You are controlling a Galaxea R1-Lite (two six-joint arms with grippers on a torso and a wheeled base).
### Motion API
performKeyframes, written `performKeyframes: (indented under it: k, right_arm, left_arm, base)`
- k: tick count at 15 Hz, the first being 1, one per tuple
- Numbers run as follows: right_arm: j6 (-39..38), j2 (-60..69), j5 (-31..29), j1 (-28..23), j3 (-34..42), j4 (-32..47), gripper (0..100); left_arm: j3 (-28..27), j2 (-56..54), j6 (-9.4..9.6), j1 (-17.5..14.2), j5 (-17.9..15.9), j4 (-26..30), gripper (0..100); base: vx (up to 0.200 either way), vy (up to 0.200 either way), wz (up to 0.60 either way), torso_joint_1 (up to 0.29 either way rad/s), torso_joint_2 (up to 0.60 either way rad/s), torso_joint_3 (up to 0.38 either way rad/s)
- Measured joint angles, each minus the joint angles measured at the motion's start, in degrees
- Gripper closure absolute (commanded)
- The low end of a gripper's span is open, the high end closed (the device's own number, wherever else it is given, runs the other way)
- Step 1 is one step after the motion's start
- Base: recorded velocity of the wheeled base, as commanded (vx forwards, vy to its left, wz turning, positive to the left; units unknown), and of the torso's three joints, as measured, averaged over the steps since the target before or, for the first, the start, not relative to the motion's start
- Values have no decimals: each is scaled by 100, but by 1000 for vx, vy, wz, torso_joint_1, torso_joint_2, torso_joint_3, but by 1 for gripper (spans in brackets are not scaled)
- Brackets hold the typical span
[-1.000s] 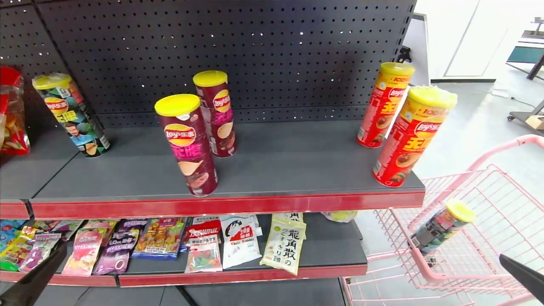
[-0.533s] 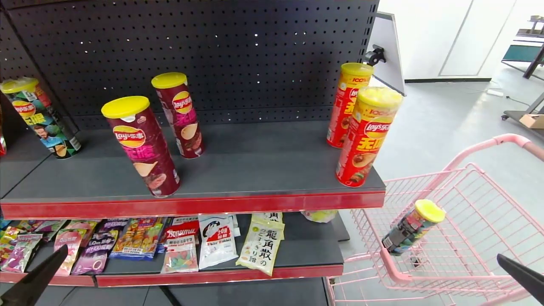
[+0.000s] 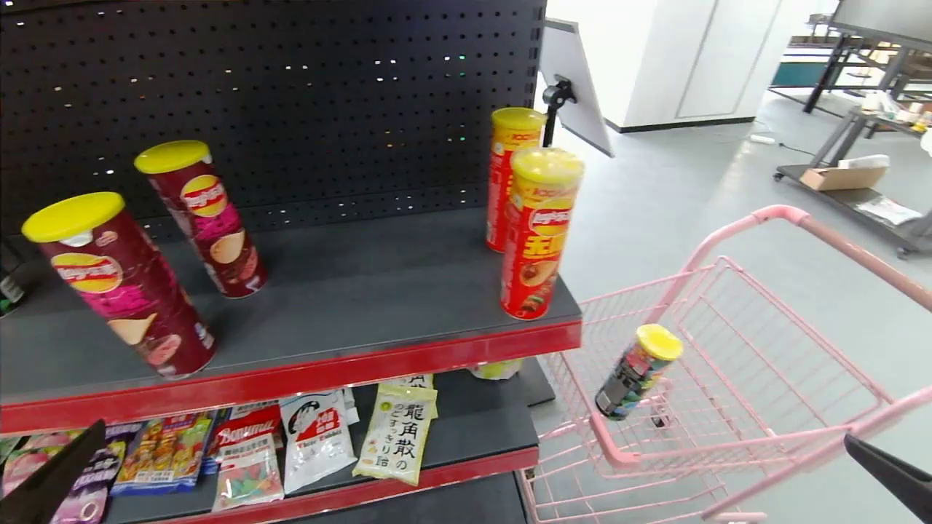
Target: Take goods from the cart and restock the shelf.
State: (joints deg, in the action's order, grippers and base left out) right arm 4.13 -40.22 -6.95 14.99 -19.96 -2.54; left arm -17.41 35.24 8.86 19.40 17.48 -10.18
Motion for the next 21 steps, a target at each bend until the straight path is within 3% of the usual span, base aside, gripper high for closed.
performKeyframes:
  k: [7,21]
  right_arm:
    - [2,-99,9,-233,6,-28,0]
    - [-1,-317,28,-367,138,-41,0]
  left_arm:
    - [0,-149,73,4,-9,11,0]
    - [123,-719,90,4,-9,523,0]
  base:
    - [0,0,0,-6,14,11]
    - [0,0,0,-152,424,261]
